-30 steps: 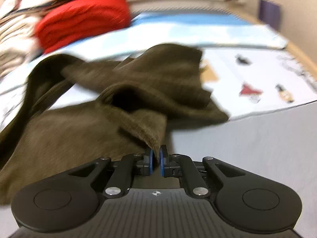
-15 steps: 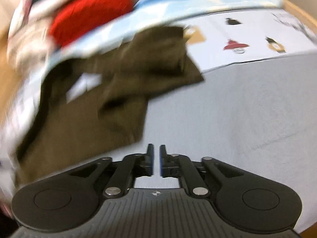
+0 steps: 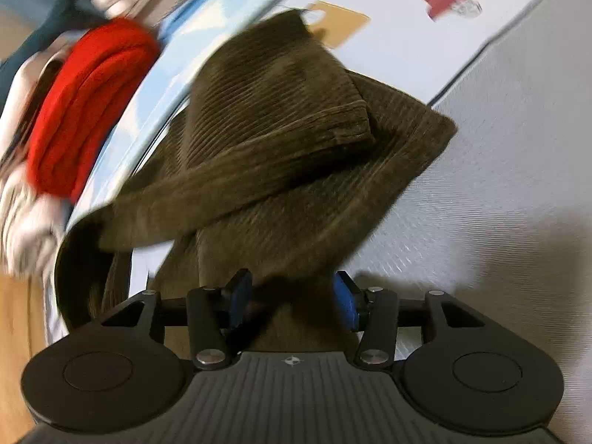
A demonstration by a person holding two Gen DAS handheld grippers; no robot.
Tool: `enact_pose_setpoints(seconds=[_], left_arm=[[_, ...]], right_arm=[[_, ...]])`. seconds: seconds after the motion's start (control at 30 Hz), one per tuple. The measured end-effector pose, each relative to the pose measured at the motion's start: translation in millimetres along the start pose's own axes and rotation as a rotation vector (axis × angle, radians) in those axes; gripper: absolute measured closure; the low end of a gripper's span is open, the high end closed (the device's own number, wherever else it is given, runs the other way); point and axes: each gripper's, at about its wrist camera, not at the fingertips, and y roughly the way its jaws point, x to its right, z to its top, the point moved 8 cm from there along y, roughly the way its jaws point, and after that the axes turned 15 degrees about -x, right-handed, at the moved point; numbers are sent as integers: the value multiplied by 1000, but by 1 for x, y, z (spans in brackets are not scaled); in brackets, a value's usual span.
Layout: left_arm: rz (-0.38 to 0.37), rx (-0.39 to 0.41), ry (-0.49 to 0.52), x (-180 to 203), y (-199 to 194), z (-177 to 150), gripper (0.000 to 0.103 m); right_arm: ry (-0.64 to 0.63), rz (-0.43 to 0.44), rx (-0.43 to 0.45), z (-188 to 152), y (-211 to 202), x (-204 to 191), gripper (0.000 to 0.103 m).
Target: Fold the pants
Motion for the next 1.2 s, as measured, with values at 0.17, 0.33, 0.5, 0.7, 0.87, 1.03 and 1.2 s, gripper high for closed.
enact_pose_setpoints(seconds=[0.17, 0.33, 0.5, 0.7, 0.87, 1.03, 1.2], left_arm=[[46, 22, 44, 8, 0, 10, 42], [98, 47, 96, 16, -11, 13, 60], [181, 100, 175, 28, -22, -5, 65], [251, 147, 227, 15, -32, -24, 66], [219, 114, 288, 14, -27, -35, 67], [222, 44, 375, 20, -13, -52, 64], [195, 40, 309, 12, -19, -46, 51]], right_arm=[[124, 6, 48, 15, 14, 7, 80], [90, -14, 171, 22, -26, 7, 96], [52, -74, 316, 14, -101, 30, 96], [95, -219, 346, -21, -183, 115, 97], [218, -279, 260, -59, -217, 202, 97], [249, -356, 98, -93, -211, 248, 97], [171, -391, 41, -90, -192, 245, 80]])
